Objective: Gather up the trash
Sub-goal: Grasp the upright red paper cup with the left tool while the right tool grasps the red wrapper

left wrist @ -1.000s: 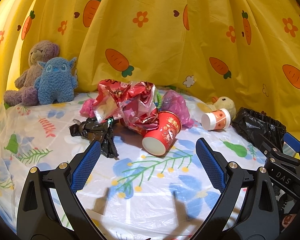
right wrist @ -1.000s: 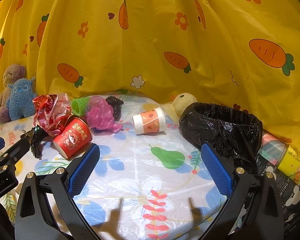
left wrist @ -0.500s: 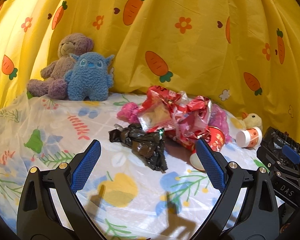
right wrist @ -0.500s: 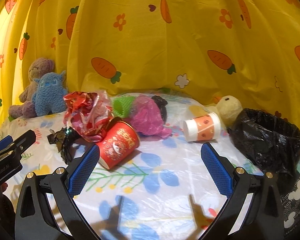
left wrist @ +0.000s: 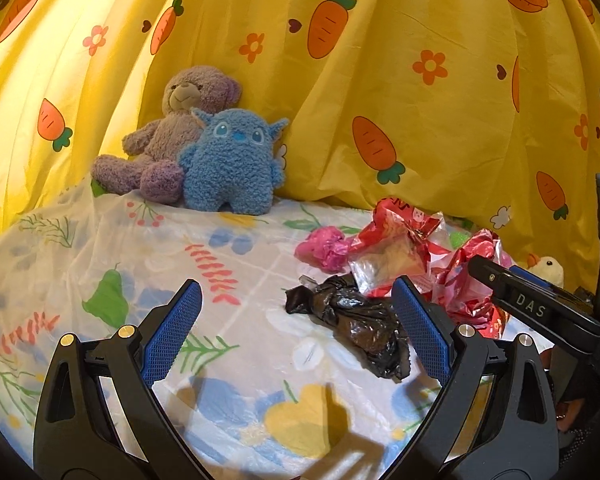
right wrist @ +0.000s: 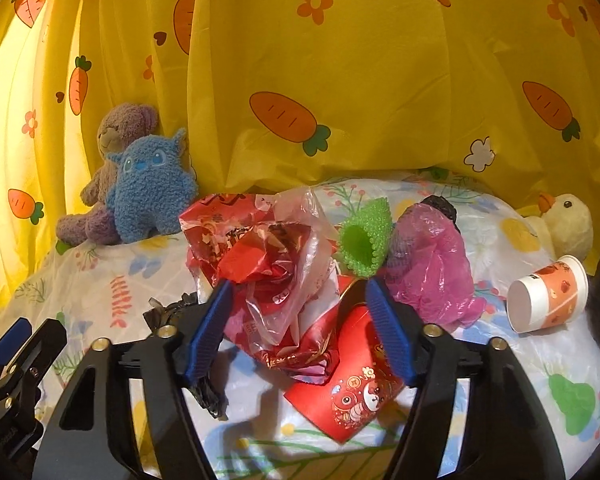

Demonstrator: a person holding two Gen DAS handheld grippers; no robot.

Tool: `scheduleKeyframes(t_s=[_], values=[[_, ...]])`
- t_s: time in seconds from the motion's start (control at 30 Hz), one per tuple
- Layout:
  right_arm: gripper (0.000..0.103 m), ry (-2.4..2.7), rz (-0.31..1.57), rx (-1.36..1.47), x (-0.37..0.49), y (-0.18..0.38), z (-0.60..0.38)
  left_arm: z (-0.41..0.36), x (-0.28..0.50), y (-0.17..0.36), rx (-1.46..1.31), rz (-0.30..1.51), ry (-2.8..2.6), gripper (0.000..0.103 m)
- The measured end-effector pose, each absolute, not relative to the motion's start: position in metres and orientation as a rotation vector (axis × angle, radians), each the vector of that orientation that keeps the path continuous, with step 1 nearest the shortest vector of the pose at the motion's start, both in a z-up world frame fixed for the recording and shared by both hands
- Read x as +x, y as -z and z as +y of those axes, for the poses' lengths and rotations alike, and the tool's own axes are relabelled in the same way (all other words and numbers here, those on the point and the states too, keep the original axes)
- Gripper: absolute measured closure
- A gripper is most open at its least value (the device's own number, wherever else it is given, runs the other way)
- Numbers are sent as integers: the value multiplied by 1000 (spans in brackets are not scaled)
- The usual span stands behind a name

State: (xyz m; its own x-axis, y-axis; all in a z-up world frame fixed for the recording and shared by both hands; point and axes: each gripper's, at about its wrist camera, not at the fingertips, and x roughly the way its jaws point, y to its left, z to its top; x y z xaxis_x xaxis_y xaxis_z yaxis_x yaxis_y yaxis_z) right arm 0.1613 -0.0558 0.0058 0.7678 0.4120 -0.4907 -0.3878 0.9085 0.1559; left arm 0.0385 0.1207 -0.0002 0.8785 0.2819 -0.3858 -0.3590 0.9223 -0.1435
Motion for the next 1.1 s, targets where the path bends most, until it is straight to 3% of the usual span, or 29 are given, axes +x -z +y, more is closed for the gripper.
scheduleKeyframes(t_s=[0.07, 0.13, 0.23, 0.7, 1.03, 1.1], values=[[68, -455, 570, 52, 168, -1, -54, 123, 42, 3, -223, 378, -339, 9], [82, -469, 580, 45, 169, 4, -52, 124, 45, 5, -231, 386, -330, 9], [88, -478, 554, 26, 165, 5, -52, 120, 48, 7, -220, 387, -315, 9], [89, -444, 383, 131, 113, -25, -124, 59, 56, 2, -174, 399, -59, 10], [89, -297, 352, 114, 77, -23, -182, -22, 105, 18, -20, 534, 241, 14], [89, -284, 352, 123, 74, -21, -191, -30, 116, 21, 2, 568, 266, 19]])
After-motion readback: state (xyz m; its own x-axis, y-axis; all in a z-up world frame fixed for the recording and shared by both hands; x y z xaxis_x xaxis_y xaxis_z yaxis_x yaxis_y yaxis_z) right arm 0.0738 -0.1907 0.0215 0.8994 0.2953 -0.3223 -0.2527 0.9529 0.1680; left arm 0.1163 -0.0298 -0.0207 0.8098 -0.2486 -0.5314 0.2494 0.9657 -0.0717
